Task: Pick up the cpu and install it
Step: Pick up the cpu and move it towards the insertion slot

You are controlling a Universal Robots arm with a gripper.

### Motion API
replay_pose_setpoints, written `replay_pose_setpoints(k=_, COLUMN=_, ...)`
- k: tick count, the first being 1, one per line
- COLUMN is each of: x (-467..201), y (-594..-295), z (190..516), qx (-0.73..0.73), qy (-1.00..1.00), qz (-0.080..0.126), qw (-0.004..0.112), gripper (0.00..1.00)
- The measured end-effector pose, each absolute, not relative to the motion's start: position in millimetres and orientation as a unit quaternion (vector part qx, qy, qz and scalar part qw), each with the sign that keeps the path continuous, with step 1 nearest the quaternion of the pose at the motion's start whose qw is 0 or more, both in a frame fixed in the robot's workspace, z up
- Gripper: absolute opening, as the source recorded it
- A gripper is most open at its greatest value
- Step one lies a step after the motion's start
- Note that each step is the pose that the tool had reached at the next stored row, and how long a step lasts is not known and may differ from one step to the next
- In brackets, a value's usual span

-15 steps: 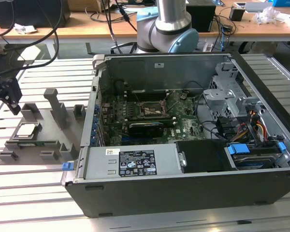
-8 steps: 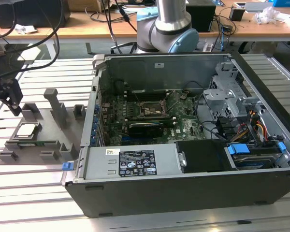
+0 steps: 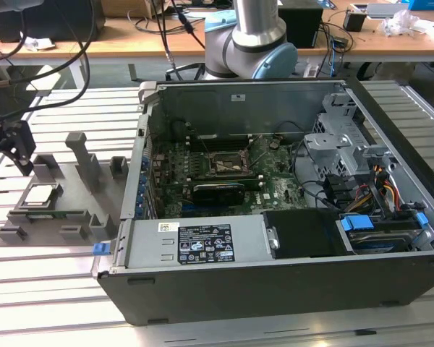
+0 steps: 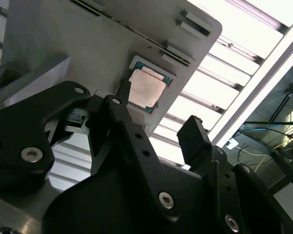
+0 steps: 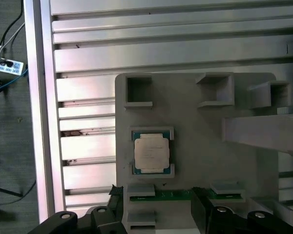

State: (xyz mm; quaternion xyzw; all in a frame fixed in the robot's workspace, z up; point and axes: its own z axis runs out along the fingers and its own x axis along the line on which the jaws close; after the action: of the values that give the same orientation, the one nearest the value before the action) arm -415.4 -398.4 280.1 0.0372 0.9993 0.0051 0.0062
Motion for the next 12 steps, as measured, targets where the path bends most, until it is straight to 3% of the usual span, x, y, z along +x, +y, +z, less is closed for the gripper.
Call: replay_pose_setpoints(k=12, x=-415.4, y=-398.4, z=271.4, qx=0.037, qy=0.999, qz=0.005, qw=0.006, gripper=0.66)
